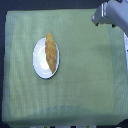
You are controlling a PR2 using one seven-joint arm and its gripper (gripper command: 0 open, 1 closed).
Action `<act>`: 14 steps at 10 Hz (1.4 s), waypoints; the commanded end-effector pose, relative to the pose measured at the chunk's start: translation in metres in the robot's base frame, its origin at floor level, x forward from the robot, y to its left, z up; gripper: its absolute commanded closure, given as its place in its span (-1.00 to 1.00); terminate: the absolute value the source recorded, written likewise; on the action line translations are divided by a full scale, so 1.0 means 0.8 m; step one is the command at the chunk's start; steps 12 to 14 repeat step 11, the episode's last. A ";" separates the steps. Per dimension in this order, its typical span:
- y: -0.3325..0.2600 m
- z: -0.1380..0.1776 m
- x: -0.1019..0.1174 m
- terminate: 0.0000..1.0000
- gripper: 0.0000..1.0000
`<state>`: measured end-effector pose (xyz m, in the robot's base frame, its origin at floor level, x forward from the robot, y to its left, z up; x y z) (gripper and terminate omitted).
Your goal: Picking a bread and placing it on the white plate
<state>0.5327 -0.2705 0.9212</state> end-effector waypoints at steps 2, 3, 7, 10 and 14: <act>0.006 0.001 -0.011 -1.00 -1.00; 0.018 -0.001 -0.010 -1.00 -1.00; 0.050 0.000 0.003 -1.00 -1.00; 0.062 -0.005 0.005 -1.00 -1.00; 0.059 -0.005 0.006 1.00 -1.00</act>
